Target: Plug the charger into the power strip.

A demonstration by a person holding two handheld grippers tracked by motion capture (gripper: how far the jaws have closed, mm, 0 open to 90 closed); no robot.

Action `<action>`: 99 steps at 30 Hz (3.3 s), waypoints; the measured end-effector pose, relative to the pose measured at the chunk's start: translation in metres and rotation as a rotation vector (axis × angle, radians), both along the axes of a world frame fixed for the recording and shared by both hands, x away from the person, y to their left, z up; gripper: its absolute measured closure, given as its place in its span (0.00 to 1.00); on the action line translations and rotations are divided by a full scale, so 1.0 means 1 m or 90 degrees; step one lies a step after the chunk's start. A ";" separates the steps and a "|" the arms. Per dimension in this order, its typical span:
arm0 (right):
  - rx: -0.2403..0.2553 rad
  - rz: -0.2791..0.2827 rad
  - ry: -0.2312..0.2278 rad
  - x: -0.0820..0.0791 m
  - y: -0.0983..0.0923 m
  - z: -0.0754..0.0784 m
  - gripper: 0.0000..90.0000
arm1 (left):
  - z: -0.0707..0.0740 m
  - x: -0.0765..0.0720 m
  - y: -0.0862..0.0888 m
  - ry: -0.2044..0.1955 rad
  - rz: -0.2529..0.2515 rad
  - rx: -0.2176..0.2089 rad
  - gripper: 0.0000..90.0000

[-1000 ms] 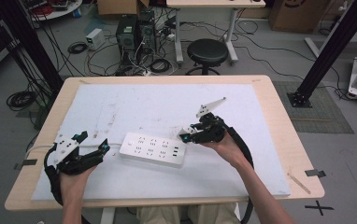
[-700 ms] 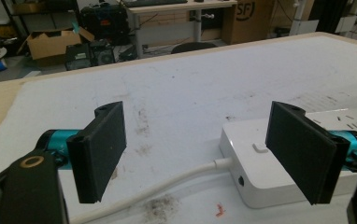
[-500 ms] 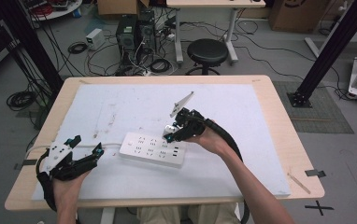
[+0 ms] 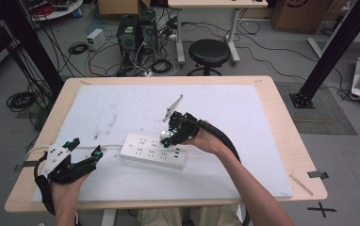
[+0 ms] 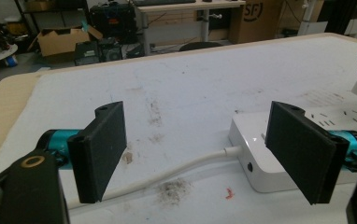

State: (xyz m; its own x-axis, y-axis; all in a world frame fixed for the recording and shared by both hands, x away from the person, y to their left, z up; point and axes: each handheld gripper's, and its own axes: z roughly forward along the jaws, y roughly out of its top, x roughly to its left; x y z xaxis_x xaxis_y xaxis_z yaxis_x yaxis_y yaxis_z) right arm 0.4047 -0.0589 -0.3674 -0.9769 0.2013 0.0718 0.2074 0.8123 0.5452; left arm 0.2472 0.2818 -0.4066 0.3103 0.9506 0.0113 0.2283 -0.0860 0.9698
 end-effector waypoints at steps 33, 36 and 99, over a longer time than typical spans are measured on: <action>-0.028 0.022 -0.027 -0.001 0.011 -0.012 0.70 | -0.006 0.001 0.000 0.008 0.001 0.001 0.23; -0.010 0.018 -0.012 0.002 0.007 -0.015 0.70 | -0.006 0.000 0.000 0.008 0.000 0.000 0.23; 0.054 0.015 -0.055 -0.006 0.001 -0.036 0.71 | -0.003 -0.009 0.000 0.009 -0.003 -0.002 0.24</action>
State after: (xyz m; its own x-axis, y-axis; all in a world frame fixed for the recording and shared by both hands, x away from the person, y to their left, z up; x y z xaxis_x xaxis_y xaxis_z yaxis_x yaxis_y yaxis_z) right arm 0.3983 -0.0574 -0.4037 -0.9845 0.1752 0.0035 0.1386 0.7664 0.6272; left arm 0.2379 0.2821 -0.4093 0.3153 0.9490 0.0040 0.2422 -0.0846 0.9665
